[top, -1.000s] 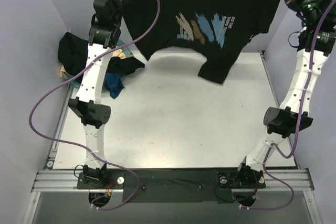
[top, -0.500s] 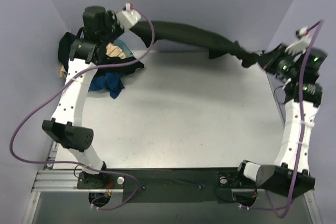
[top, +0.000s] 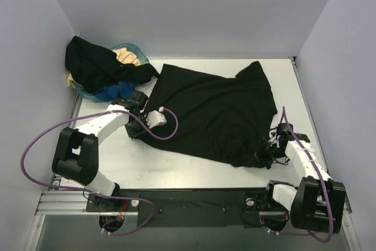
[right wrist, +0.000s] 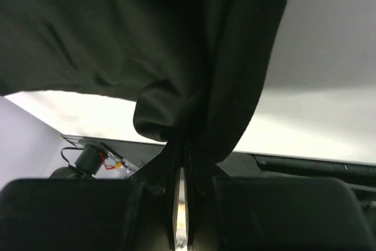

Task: Fold and stack the t-shirts
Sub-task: Flatten out the tshirt, then grap the side of the flattened tshirt closest away from the robot with both arms

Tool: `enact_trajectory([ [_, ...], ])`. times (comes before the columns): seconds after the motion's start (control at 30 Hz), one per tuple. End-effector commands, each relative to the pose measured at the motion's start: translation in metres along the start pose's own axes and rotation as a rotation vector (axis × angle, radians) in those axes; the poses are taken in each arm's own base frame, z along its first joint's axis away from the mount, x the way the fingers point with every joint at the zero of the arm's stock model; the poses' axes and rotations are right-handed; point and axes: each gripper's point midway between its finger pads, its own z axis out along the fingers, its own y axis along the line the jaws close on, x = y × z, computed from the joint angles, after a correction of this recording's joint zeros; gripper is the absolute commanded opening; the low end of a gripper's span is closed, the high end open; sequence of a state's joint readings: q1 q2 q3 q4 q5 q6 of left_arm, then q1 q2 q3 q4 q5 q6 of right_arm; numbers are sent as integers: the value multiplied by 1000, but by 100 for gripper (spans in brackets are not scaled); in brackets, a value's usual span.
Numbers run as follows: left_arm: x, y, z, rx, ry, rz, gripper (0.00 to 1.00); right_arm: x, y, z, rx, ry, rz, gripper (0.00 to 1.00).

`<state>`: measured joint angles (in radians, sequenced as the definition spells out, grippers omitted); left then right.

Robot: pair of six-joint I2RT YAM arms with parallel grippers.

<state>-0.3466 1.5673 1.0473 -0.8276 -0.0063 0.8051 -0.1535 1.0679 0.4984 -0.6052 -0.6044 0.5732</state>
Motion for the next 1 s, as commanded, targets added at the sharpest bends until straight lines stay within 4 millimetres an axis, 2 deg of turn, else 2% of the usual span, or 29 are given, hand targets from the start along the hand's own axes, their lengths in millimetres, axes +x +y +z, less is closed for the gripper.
enact_trajectory([
  [0.0,5,-28,-11,39,-29,-17,0,32,-28,-4,159,124,97,0],
  [0.1,20,-46,-15,81,10,-21,0,39,-33,-12,215,176,91,0],
  [0.13,31,-55,-15,109,45,-15,0,48,-41,-18,270,214,98,0],
  [0.17,40,-60,-16,111,71,-13,0,47,-48,-23,316,206,76,0],
  [0.23,58,-68,-16,109,115,6,0,60,-50,-33,340,247,102,2],
  [0.3,64,-76,-19,118,121,16,0,60,-51,-45,370,216,104,10],
  [0.33,66,-81,-23,127,125,11,0,57,-50,-48,377,187,113,22],
  [0.37,65,-85,-25,141,123,11,0,54,-47,-56,380,147,113,26],
  [0.4,68,-90,-29,152,133,13,0,53,-47,-61,392,133,116,34],
  [0.47,62,-104,-31,198,102,9,0,37,-46,-83,438,34,88,46],
  [0.5,60,-110,-31,219,93,13,0,17,-41,-98,460,-60,48,49],
  [0.53,60,-114,-30,229,89,5,0,7,-39,-105,472,-107,25,50],
  [0.57,60,-119,-28,244,85,7,0,-17,-22,-112,420,-195,-42,50],
  [0.6,60,-120,-26,246,84,2,0,-25,-11,-111,380,-214,-82,49],
  [0.63,61,-120,-24,240,89,4,0,-36,0,-99,342,-189,-115,47],
  [0.67,59,-118,-24,231,89,4,0,-42,0,-93,343,-183,-113,45],
  [0.7,58,-115,-24,219,88,5,0,-40,-8,-79,370,-115,-102,42],
  [0.77,54,-109,-27,204,80,4,0,-53,-9,-56,353,-114,-98,39],
  [0.9,50,-105,-29,192,71,14,0,-66,-2,-28,299,-113,-105,38],
  [0.97,50,-103,-28,186,74,15,0,-66,-1,-17,299,-83,-106,39],
])
